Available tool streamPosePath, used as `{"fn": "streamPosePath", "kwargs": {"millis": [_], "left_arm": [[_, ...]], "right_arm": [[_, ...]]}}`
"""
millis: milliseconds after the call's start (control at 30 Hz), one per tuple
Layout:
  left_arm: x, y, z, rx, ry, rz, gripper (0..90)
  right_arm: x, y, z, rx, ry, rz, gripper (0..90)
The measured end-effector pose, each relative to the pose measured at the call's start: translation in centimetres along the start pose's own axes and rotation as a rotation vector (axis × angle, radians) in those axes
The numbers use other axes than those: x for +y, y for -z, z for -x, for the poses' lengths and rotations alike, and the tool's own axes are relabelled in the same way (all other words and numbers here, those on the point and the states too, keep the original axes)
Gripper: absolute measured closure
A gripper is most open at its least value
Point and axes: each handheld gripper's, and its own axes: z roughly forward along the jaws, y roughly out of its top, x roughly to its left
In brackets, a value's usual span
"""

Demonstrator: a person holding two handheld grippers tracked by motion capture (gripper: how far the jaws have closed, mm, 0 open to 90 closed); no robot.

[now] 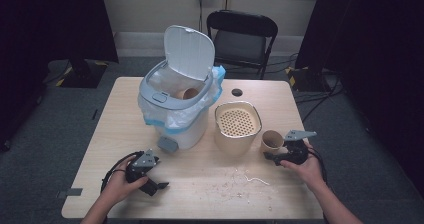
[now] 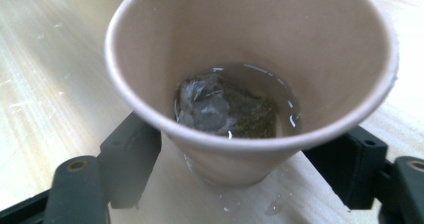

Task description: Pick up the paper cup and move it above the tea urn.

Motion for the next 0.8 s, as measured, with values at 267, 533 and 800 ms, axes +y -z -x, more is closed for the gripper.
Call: {"fn": "streamPosePath", "kwargs": {"millis": [267,533,800], "left_arm": [[0.0,0.0,0.0,-0.001,-0.002,0.000,0.0],[0.0,0.0,0.0,-0.001,-0.001,-0.002,0.0],[0.0,0.0,0.0,-0.004,-0.003,0.000,0.0]], "right_arm": [[-0.1,-0.3,0.2,0.003,-0.037,0.056,25.5],[-0.2,-0.7,0.0,0.003,-0.050,0.090,25.9],[-0.6,-1.1,-0.1,-0.013,-0.057,0.116,26.3]]}}
